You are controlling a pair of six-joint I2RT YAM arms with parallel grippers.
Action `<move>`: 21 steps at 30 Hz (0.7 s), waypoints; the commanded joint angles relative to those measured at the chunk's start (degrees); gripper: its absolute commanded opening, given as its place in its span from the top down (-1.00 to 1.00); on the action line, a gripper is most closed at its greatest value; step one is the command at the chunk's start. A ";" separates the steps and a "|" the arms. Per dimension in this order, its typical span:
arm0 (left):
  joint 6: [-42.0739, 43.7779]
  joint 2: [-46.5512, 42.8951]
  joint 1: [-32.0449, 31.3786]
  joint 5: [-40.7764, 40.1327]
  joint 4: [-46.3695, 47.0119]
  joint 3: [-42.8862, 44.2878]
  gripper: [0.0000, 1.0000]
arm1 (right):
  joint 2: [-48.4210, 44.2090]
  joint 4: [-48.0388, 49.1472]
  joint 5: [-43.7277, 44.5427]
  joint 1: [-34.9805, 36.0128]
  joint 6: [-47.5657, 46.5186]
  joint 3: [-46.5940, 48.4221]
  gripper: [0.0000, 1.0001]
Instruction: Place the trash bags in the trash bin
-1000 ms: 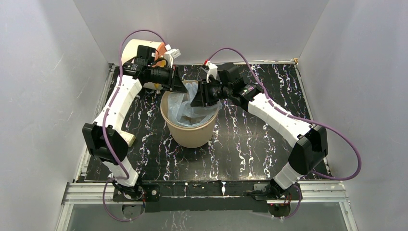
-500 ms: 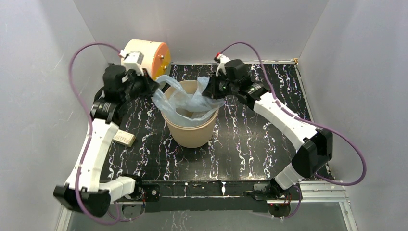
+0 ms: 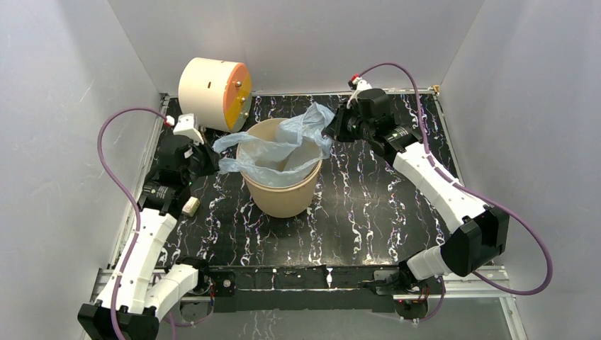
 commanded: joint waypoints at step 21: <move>-2.19 1.44 0.26 11.19 5.53 -5.80 0.87 | -0.83 1.15 -12.23 -3.27 1.45 -3.80 0.39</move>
